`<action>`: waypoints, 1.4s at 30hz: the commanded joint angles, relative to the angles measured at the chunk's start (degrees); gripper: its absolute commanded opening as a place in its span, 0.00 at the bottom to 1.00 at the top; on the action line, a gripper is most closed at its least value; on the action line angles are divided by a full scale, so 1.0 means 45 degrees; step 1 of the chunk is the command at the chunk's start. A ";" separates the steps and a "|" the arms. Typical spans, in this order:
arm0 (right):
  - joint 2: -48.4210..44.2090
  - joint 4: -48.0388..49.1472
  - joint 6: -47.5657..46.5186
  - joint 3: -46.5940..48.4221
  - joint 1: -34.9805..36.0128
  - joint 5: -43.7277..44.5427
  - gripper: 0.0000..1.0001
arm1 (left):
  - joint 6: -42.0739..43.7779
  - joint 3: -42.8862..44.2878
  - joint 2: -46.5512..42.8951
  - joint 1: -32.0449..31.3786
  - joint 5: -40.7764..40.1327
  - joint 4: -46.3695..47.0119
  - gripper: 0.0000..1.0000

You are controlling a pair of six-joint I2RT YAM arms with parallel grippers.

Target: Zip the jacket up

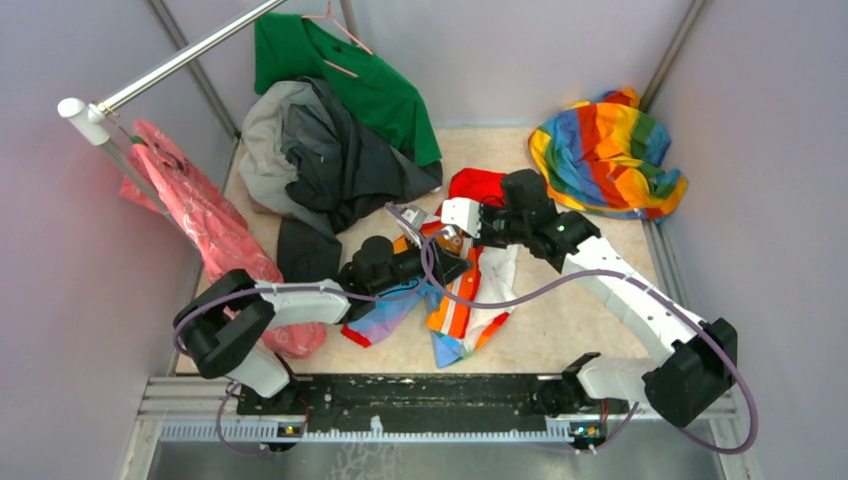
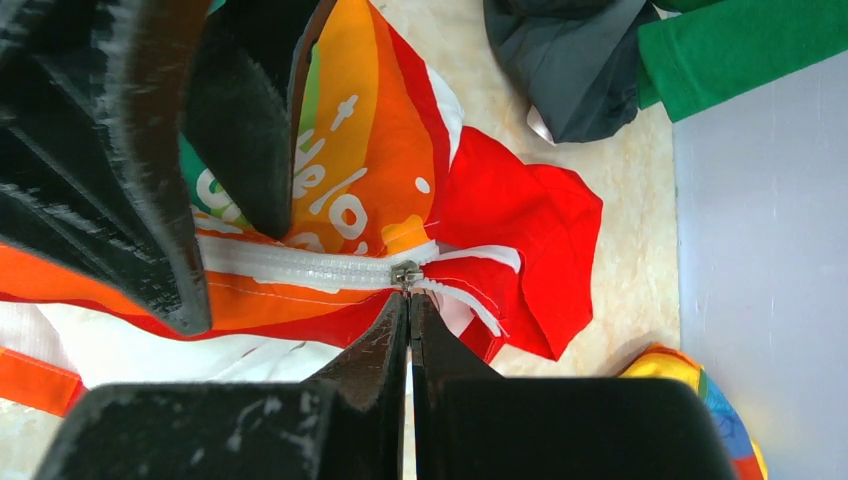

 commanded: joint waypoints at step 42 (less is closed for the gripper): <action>0.1241 0.1624 -0.0137 0.3282 -0.0276 0.3501 0.00 | -0.3106 -0.1963 0.0363 0.0371 0.3895 0.1349 0.00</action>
